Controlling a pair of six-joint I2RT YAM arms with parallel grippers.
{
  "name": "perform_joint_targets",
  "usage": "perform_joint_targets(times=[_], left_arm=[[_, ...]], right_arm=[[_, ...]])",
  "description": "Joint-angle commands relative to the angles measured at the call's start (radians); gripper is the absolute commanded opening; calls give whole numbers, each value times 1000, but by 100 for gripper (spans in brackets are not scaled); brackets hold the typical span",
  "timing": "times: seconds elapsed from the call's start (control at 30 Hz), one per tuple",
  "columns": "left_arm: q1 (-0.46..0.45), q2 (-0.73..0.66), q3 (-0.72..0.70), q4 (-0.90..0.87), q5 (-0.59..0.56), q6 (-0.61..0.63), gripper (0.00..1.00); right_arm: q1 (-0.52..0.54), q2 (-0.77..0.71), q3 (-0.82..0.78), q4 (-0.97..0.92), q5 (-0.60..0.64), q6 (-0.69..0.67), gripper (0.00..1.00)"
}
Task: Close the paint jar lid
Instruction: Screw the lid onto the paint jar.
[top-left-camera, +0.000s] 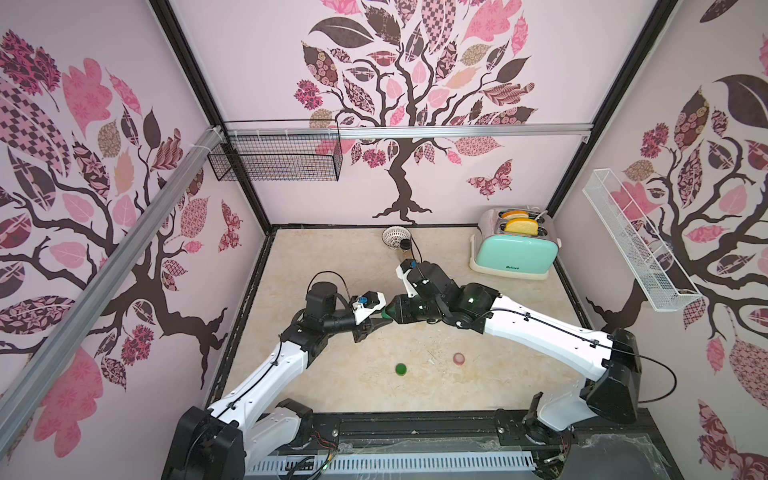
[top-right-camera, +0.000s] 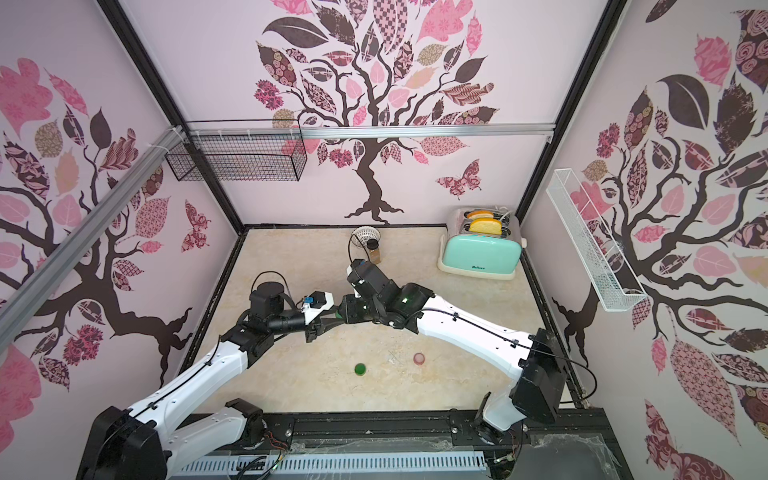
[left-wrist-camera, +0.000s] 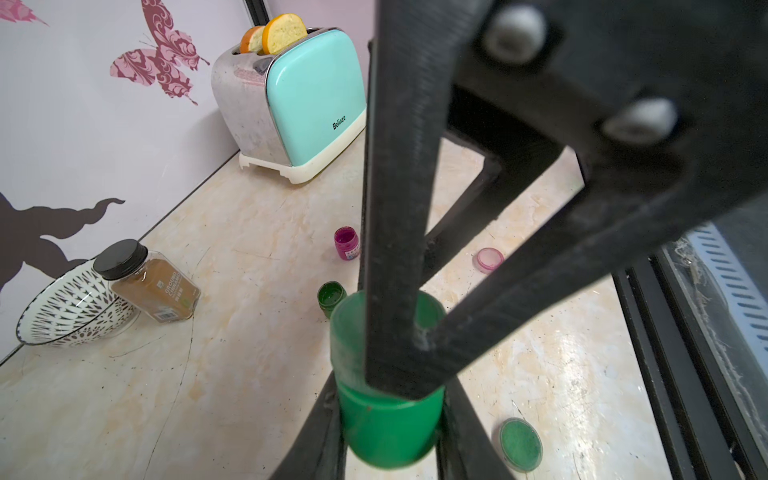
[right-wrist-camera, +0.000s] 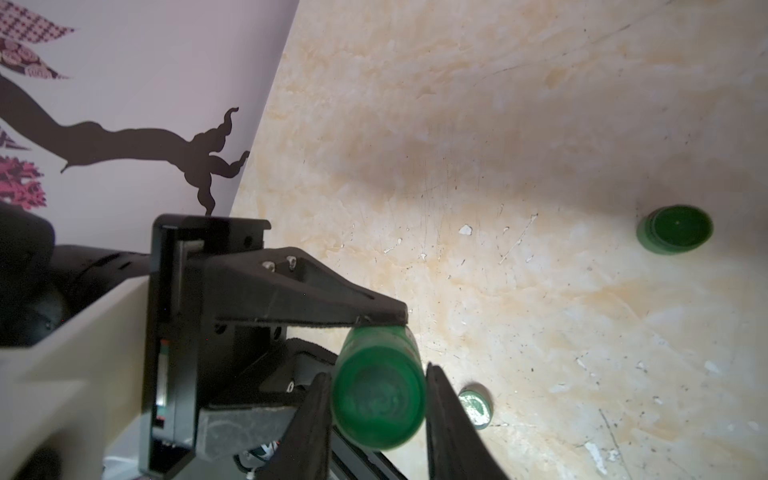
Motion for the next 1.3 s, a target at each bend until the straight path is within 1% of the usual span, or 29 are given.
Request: perform_joint_targets(times=[0.0,0.07,0.1,0.17,0.23,0.3,0.33,0.4,0.43,0.47,0.53,0.6,0.67,0.7,0.87,1.0,1.27], left_arm=[[-28,-29,20,109,108,15,27],[-28,-30,20,108,108,16,27],[-27,-30,20,106,108,15,27],[-28,-31,18,107,107,16,27],[-28,-31,17,106,107,17,27],[-28,-31,17,106,108,17,27],[-27,-30,18,106,108,17,27],[-28,-31,18,106,113,17,27],[-28,-30,17,107,116,16,27],[-28,-29,18,105,120,15,27],[-28,-20,21,103,145,12,27],[-27,-10,30,87,175,15,27],[-28,-3,38,67,202,26,27],[-28,0,40,61,210,27,27],[-28,4,44,51,223,32,27],[-28,3,46,44,221,35,27],[-28,4,46,43,214,36,27]], right_arm=[[38,51,69,74,-73,130,0],[38,54,72,51,-49,89,3],[39,51,72,41,-38,53,7],[38,45,87,6,-13,-42,19],[33,21,105,-35,23,-166,31],[18,-16,105,-53,35,-282,42],[4,-42,98,-55,27,-343,50],[-37,-96,73,-42,-13,-455,62],[-64,-128,55,-29,-50,-506,67],[-92,-154,40,-15,-104,-561,69],[-137,-201,4,6,-213,-699,70],[-156,-229,-16,-13,-315,-857,72],[-158,-252,-35,-54,-388,-1025,74],[-158,-259,-46,-72,-412,-1100,76],[-159,-244,-69,-100,-430,-1310,76],[-160,-206,-73,-99,-455,-1382,73],[-159,-155,-66,-45,-477,-1369,64]])
